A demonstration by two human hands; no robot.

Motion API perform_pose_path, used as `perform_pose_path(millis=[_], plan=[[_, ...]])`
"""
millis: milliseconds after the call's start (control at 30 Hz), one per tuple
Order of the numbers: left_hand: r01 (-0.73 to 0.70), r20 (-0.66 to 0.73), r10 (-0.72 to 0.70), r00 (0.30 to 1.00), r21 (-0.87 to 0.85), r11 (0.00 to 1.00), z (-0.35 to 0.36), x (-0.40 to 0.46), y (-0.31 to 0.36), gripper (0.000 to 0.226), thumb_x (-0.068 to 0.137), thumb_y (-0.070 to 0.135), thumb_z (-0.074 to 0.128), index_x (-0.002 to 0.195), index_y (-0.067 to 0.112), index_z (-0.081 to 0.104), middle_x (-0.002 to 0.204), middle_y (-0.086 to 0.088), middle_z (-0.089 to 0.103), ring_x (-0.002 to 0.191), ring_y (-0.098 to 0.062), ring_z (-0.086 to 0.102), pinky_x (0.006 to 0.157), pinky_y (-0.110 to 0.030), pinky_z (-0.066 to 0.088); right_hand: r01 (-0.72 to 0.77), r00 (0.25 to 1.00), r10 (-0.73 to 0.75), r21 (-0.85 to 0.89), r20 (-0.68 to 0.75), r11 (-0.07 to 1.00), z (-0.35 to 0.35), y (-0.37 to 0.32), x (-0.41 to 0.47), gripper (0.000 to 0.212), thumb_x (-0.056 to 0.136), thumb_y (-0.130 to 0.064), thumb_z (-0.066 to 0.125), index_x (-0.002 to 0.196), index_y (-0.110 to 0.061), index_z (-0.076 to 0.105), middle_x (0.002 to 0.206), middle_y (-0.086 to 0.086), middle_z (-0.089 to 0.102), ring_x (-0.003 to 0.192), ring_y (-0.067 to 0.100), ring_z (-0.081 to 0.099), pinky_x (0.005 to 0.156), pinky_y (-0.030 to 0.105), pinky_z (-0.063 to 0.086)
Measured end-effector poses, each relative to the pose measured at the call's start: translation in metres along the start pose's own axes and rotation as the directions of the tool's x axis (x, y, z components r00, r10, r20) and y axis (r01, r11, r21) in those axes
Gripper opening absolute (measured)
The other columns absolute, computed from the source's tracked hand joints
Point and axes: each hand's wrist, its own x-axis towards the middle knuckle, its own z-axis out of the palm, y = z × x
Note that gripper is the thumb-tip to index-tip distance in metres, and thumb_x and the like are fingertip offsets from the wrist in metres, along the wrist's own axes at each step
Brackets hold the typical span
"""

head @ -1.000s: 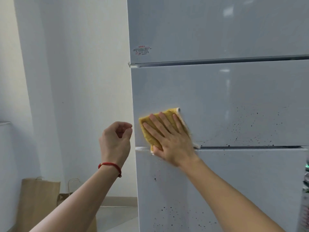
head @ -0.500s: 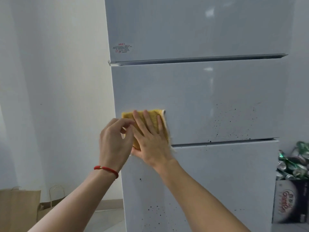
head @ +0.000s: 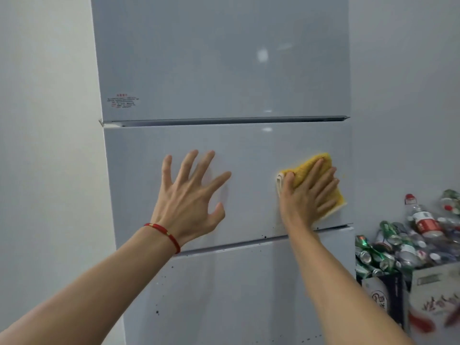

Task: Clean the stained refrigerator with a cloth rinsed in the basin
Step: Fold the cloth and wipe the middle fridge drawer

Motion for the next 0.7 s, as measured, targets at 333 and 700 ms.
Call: perform_pose_path(millis=[333,700], plan=[[-0.123,0.052,0.118,0.992,0.115,0.986,0.009,0.034,0.015,0.07,0.084,0.059,0.043,0.151,0.037,0.042,0.163,-0.005,0.031,0.149,-0.035,0.028,0.111,-0.075,0.016,0.589,0.803,-0.563,-0.119,0.195,0.799,-0.017,0.043,0.046,0.086,0.093,-0.074,0.024,0.164,-0.037,-0.008,0.174,-0.001,-0.015,0.16,0.027,-0.015,0.123,0.058,-0.011],[-0.132,0.056,0.126,0.99,0.126,0.983,0.012,0.032,0.012,0.076,0.082,0.061,0.041,0.154,0.039,0.035,0.166,-0.003,0.025,0.153,-0.033,0.022,0.111,-0.075,0.017,-0.04,0.998,0.036,0.061,0.054,0.997,-0.01,-0.01,0.052,0.083,0.094,-0.062,0.014,0.164,-0.028,-0.013,0.172,0.005,-0.02,0.158,0.033,-0.018,0.123,0.064,-0.009]])
